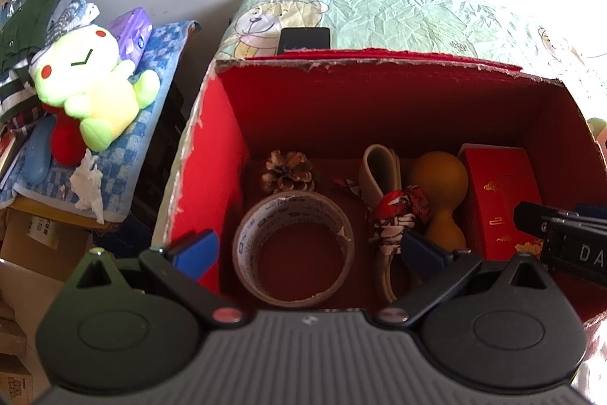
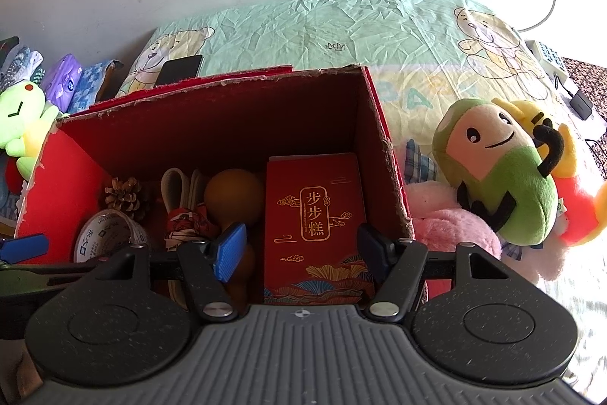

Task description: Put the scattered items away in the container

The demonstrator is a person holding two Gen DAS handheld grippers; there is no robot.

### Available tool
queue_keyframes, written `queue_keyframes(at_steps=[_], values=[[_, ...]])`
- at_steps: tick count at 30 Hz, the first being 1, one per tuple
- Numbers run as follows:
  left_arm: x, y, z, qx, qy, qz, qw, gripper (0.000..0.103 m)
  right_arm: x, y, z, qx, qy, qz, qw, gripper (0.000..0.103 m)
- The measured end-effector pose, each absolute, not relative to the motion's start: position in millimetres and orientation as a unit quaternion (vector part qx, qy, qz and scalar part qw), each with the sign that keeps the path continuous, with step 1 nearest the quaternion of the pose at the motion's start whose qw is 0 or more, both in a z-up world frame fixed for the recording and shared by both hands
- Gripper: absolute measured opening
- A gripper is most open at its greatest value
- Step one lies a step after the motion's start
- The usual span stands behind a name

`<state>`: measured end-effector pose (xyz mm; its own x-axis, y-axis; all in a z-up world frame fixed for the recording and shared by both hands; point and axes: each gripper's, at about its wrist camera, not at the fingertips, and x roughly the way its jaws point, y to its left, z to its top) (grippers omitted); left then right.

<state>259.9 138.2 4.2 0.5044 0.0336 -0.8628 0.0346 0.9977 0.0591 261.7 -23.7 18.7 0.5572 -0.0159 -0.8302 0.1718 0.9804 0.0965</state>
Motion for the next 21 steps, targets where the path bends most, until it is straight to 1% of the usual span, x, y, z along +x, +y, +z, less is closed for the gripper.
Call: queue_keyframes(at_steps=[6, 21], values=[[255, 137, 9, 0.037, 0.485, 0.007, 0.873, 0.102, 258, -27, 21, 0.094, 0.464, -0.052, 0.879, 0.066], [244, 137, 10, 0.040, 0.482, 0.016, 0.875, 0.102, 258, -23, 20, 0.081, 0.466, -0.036, 0.880, 0.069]])
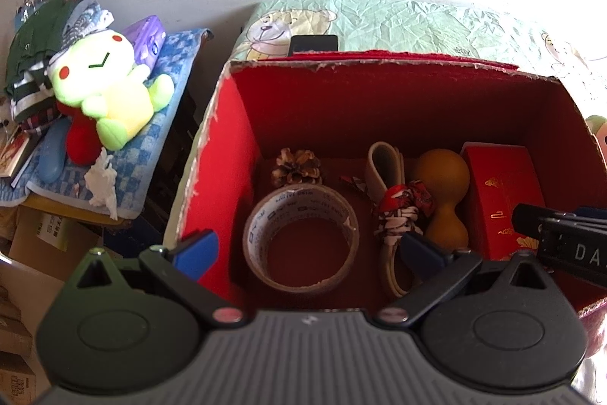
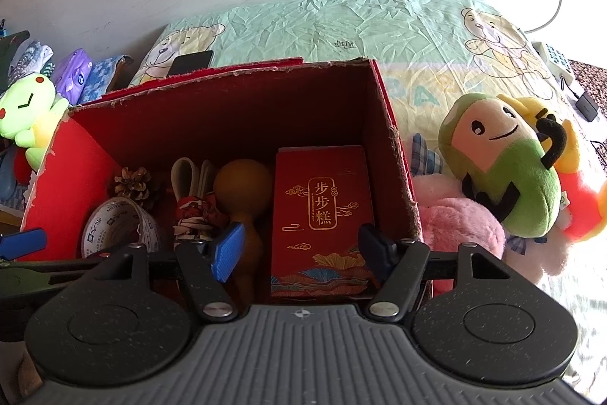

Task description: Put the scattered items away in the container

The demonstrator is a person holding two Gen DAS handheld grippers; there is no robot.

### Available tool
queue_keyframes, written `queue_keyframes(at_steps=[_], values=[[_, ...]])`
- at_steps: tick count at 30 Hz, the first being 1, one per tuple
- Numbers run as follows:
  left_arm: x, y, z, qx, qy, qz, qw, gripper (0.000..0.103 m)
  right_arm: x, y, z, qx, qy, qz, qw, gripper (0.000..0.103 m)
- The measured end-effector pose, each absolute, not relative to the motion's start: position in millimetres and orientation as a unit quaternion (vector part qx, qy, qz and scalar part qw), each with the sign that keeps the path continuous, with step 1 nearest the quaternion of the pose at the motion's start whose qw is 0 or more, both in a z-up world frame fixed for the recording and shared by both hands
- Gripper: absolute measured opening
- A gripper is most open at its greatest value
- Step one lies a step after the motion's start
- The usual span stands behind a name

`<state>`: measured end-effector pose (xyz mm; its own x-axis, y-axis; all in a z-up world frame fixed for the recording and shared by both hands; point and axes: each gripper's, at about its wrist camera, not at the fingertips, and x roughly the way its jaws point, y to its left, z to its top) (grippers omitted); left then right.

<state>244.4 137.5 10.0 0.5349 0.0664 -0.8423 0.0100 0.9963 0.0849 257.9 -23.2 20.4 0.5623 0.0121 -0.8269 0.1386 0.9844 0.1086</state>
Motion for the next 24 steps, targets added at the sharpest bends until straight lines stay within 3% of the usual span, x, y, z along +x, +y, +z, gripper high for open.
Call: queue_keyframes(at_steps=[24], values=[[251.3, 128.1, 4.5, 0.048, 0.487, 0.021, 0.872, 0.098, 262.7, -23.9, 20.4, 0.071, 0.463, -0.024, 0.883, 0.069]])
